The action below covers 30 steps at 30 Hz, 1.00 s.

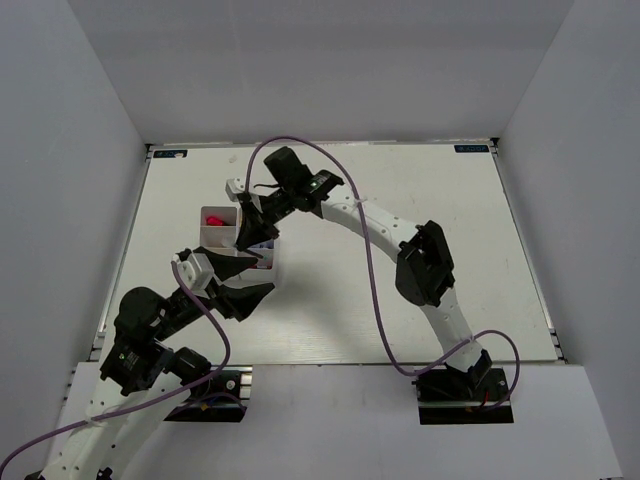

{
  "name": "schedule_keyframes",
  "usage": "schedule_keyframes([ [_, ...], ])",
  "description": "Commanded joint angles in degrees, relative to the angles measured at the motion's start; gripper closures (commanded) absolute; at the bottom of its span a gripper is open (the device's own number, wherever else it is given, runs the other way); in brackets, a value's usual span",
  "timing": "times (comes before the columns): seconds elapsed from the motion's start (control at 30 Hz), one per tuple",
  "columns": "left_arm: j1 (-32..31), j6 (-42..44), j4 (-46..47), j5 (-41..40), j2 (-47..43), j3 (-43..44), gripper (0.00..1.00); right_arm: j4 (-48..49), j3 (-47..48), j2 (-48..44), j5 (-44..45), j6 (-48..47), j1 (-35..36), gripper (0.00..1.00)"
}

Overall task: Sort the stationery into containers
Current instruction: Place the pen in the storage box.

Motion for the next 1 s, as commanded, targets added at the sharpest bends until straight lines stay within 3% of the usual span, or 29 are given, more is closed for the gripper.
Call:
schedule_keyframes([
  [0.0, 0.3, 1.0, 0.5, 0.9, 0.0, -0.2, 0.27, 3.8, 3.5, 1.7, -3.0, 0.8, 0.0, 1.0],
  [0.37, 0.3, 1.0, 0.5, 0.9, 0.0, -0.2, 0.27, 3.3, 4.1, 7.7, -2.7, -4.9, -1.2, 1.0],
  [0.43, 0.3, 1.0, 0.5, 0.4, 0.0, -0.2, 0.27, 2.8, 3.7, 7.5, -2.5, -5.9, -1.5, 0.94],
  [0.47, 0.3, 1.0, 0.5, 0.4, 0.0, -0.2, 0.27, 2.5, 3.1, 7.5, -2.2, -6.0, -1.7, 0.87],
  [0.5, 0.3, 1.0, 0.5, 0.4, 0.0, -0.2, 0.27, 2.2, 2.9, 7.2, -2.2, -6.3, -1.7, 0.86],
  [0.53, 0.3, 1.0, 0.5, 0.4, 0.0, -0.2, 0.27, 1.9, 2.3, 6.8, -2.1, -7.3, -1.7, 0.77],
  [0.6, 0.3, 1.0, 0.5, 0.4, 0.0, -0.2, 0.27, 1.1, 0.6, 5.6, -1.7, -8.1, -1.7, 0.69],
  [0.73, 0.3, 1.0, 0.5, -0.1, 0.0, -0.2, 0.27, 0.6, -1.5, 4.0, -1.2, -8.7, -1.6, 0.57],
  [0.97, 0.3, 1.0, 0.0, -0.6, 0.6, -0.2, 0.27, -0.1, -5.5, -1.2, -1.1, -9.5, -1.7, 0.55],
])
